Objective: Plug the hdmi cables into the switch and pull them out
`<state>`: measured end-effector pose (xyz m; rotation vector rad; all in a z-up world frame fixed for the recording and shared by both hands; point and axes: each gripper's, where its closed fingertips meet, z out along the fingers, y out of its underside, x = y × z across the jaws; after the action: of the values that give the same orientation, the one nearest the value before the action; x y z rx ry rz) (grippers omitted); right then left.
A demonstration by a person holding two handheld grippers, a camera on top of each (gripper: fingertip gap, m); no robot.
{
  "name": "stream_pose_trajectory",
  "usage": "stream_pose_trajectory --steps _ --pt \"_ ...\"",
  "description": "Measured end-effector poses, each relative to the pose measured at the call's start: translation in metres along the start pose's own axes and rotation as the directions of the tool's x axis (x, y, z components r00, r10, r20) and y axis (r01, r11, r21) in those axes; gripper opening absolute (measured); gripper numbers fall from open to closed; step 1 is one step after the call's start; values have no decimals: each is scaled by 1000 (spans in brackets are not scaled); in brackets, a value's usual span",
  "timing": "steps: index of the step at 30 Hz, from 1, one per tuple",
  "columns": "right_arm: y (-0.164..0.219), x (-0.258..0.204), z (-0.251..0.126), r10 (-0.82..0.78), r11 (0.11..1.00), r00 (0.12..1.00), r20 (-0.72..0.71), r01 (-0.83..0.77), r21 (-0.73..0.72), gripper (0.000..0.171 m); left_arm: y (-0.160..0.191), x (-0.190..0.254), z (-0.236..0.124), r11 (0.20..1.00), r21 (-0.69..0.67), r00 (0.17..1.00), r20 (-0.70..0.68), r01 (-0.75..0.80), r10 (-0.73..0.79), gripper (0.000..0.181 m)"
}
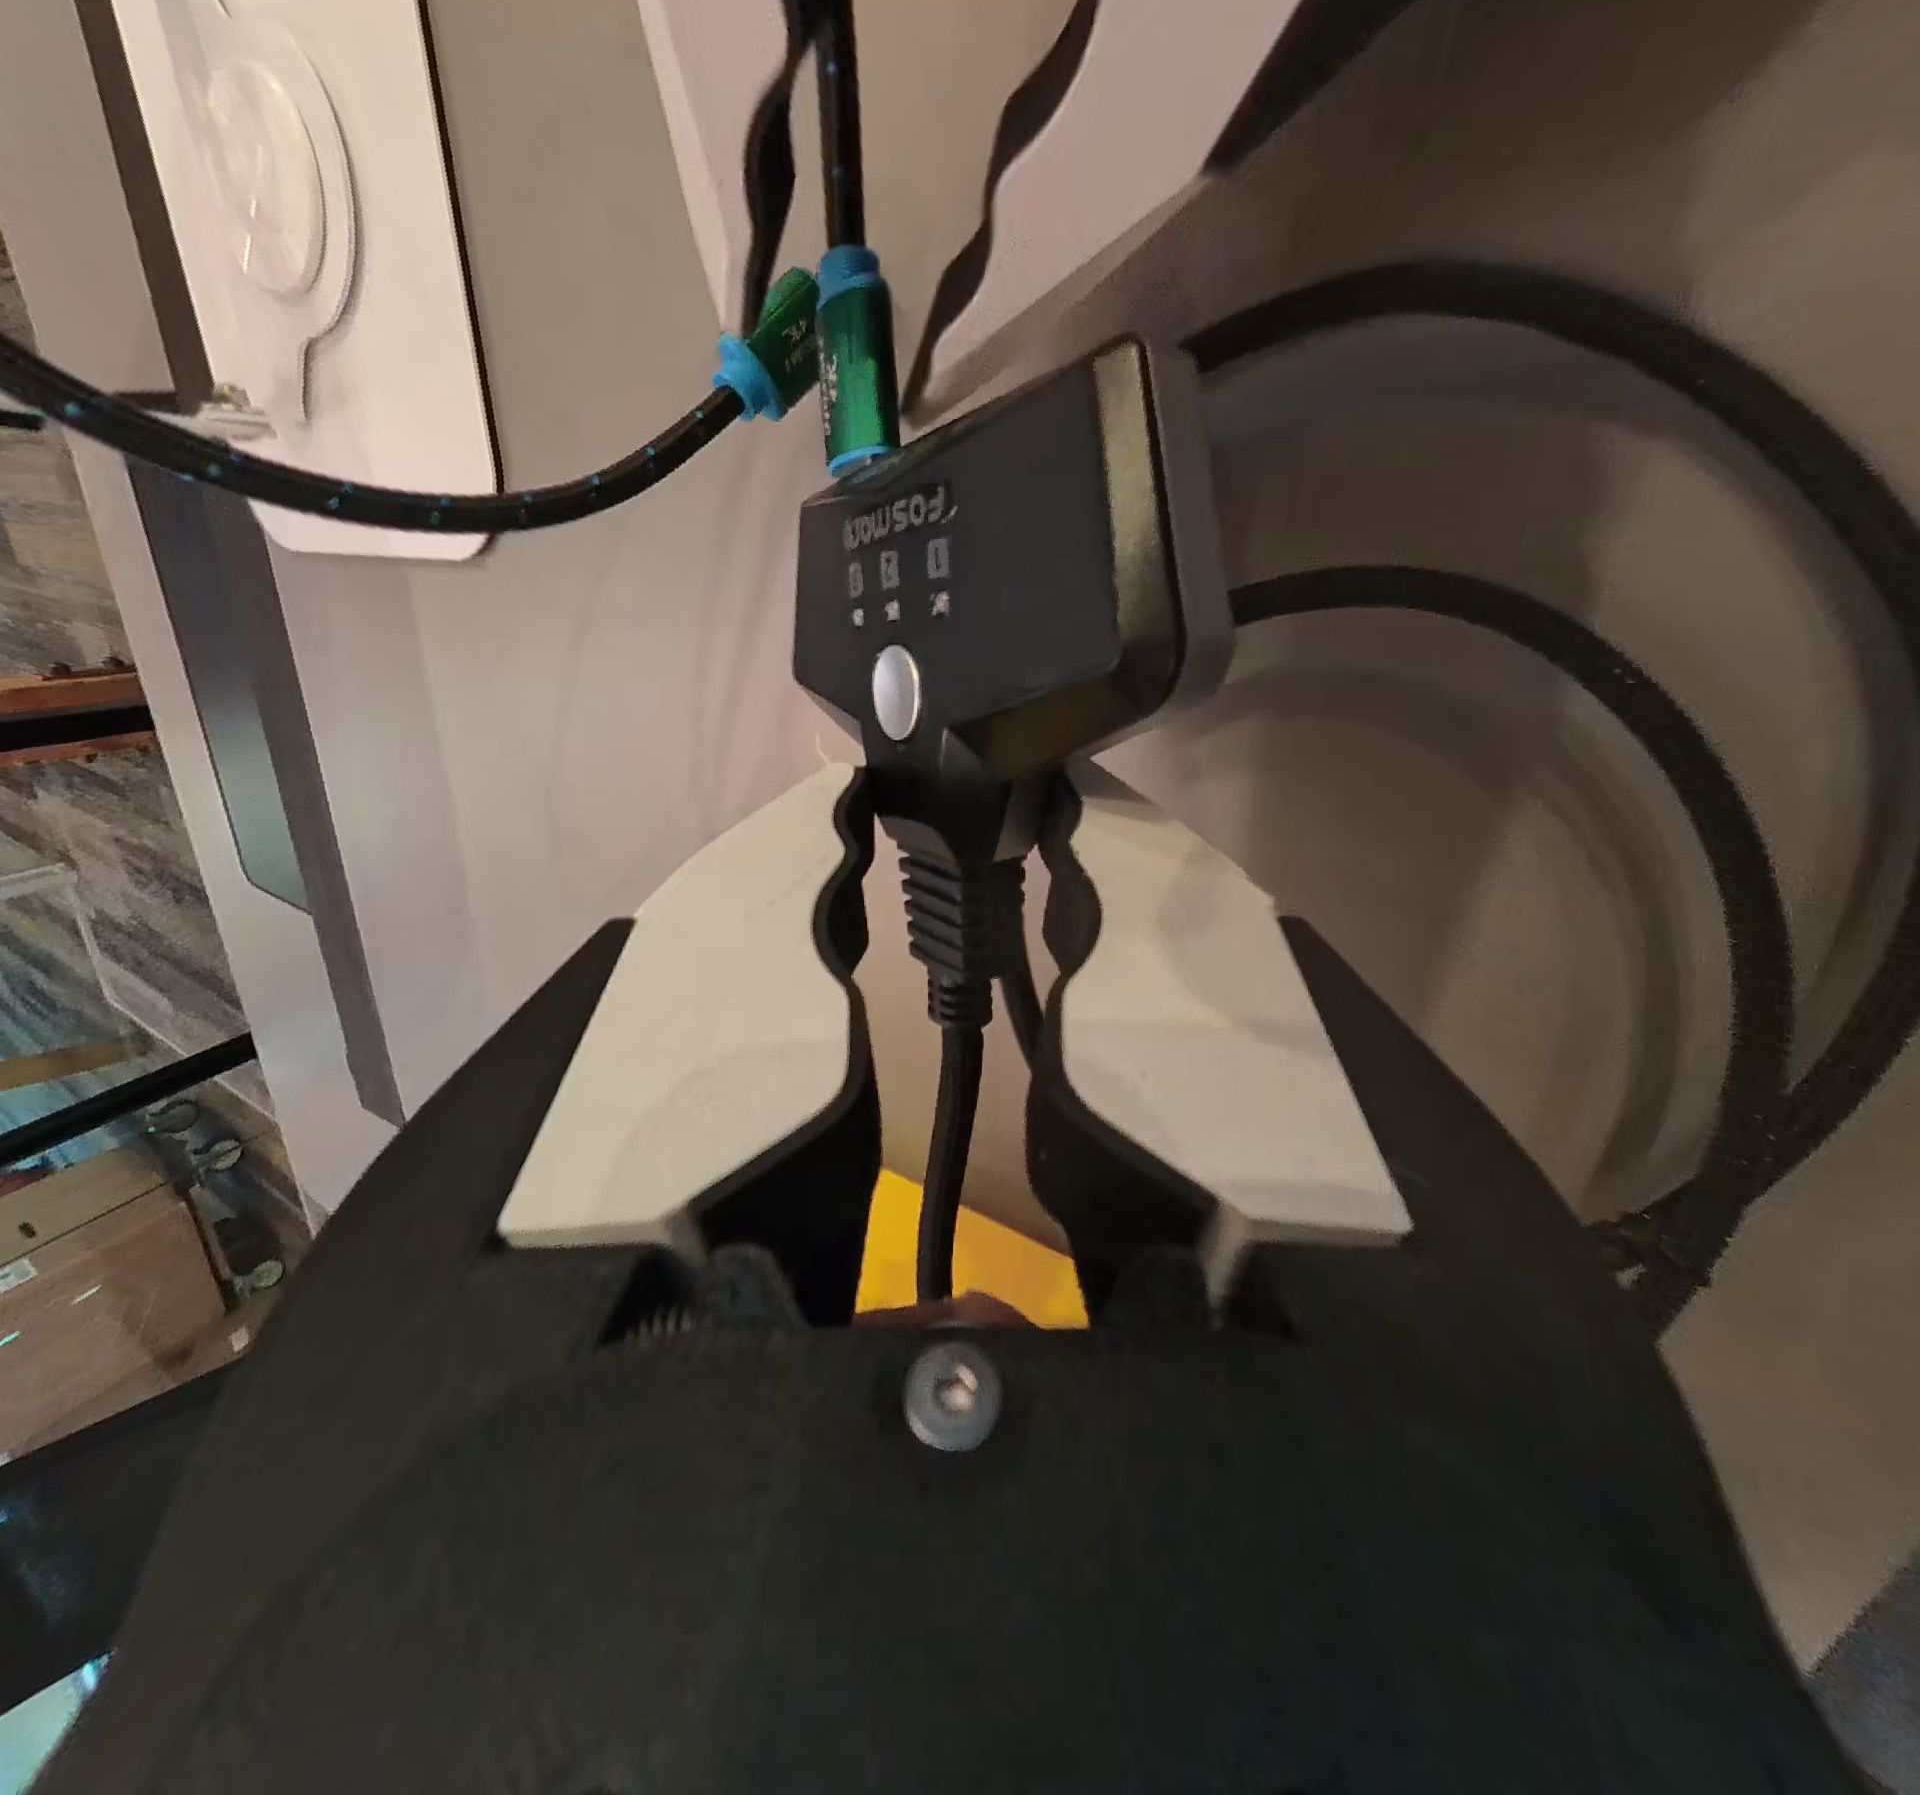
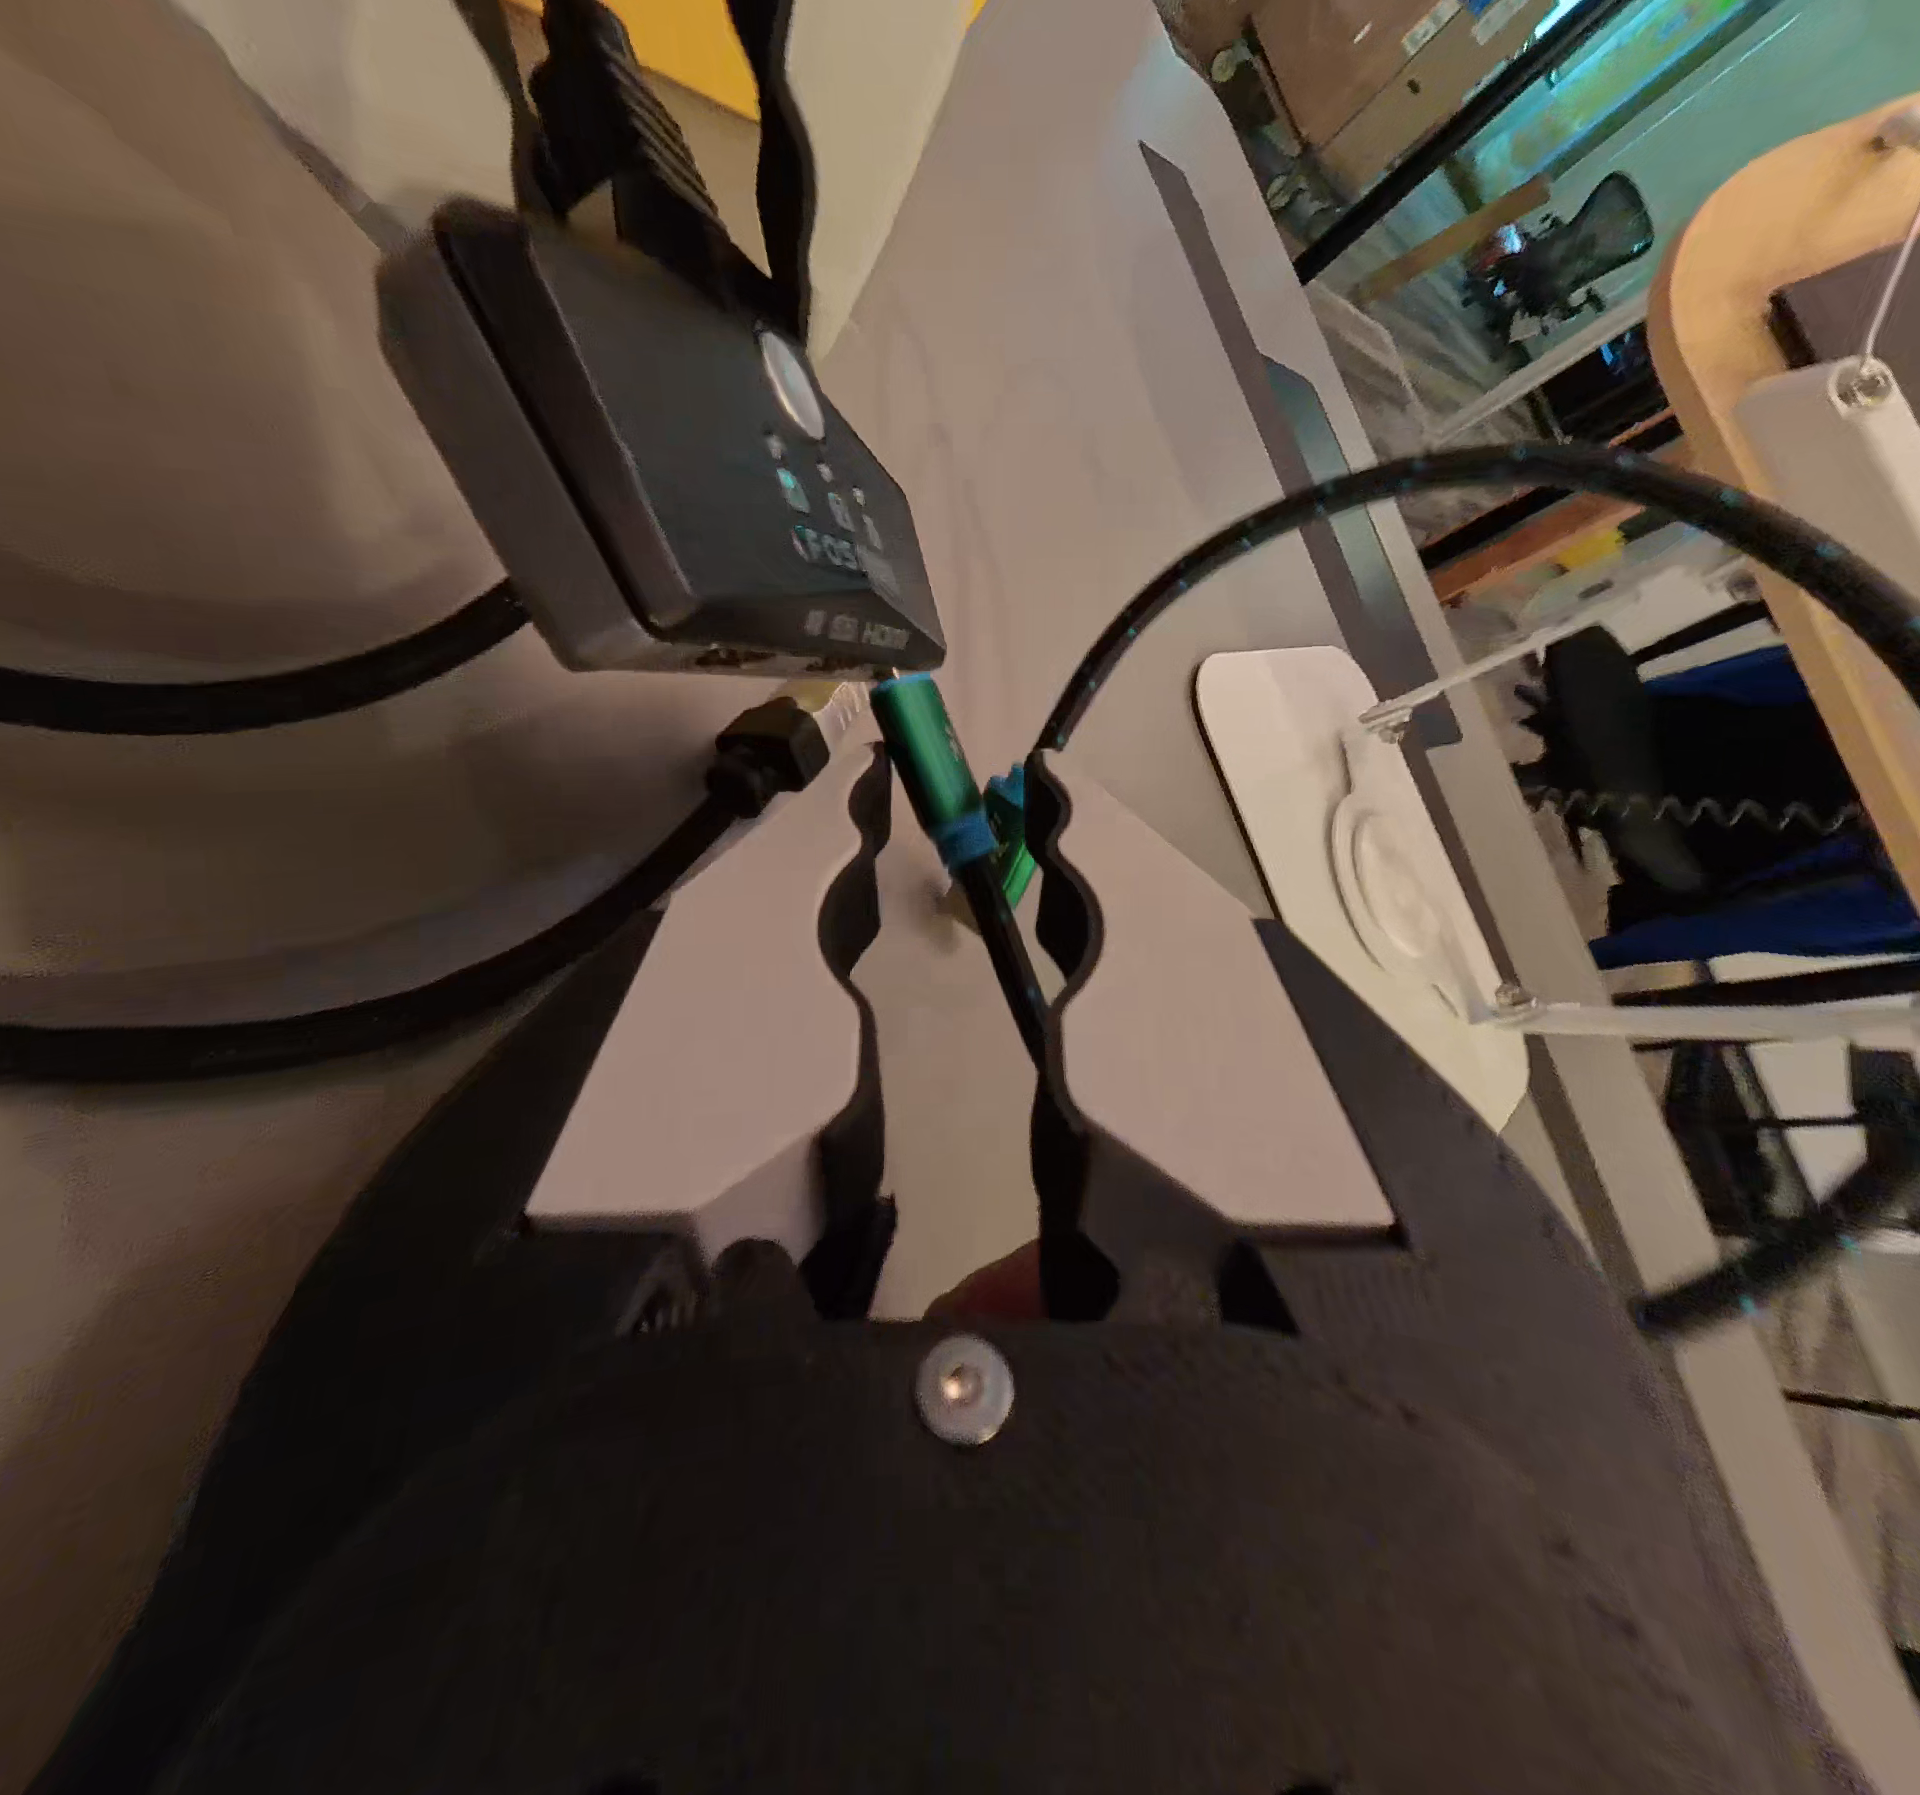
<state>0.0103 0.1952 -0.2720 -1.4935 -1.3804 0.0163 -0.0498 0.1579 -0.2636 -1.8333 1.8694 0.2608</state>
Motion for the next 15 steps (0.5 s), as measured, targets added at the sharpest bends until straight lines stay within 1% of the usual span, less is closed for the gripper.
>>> stream_pose_trajectory --steps 1,4,7,8,9,11,12,13,15 --pt "0 -2 3 -29 1000 1000 -4 29 7 15 -2 2 -1 1000 8 1000 -10 1 -1 30" --pt "0 -7 6 -74 997 997 -17 75 32 13 -3 2 -3 1000 7 1000 -14 -1 2 30" --pt "-3 -10 3 -127 990 991 -40 129 61 12 -1 8 -4 1000 -2 996 -92 12 -12 31" --pt "-3 -9 2 -141 987 989 -54 144 65 11 -3 10 -6 1000 17 992 -121 26 -24 34" --pt "-4 -7 1 -150 985 986 -72 155 69 11 -7 11 -8 998 45 987 -154 51 -43 42" --pt "-9 -4 -2 -146 983 984 -98 155 96 10 -11 12 -13 993 67 973 -218 96 -79 63" --pt "-12 -2 -4 -149 981 982 -117 162 110 10 -11 12 -15 990 69 964 -247 120 -99 79" --pt "-15 1 -7 -169 975 975 -146 187 120 10 -12 13 -18 986 74 946 -299 152 -124 93" --pt "-22 2 -11 -223 958 955 -194 252 136 9 -19 19 -26 969 100 887 -433 225 -161 107"
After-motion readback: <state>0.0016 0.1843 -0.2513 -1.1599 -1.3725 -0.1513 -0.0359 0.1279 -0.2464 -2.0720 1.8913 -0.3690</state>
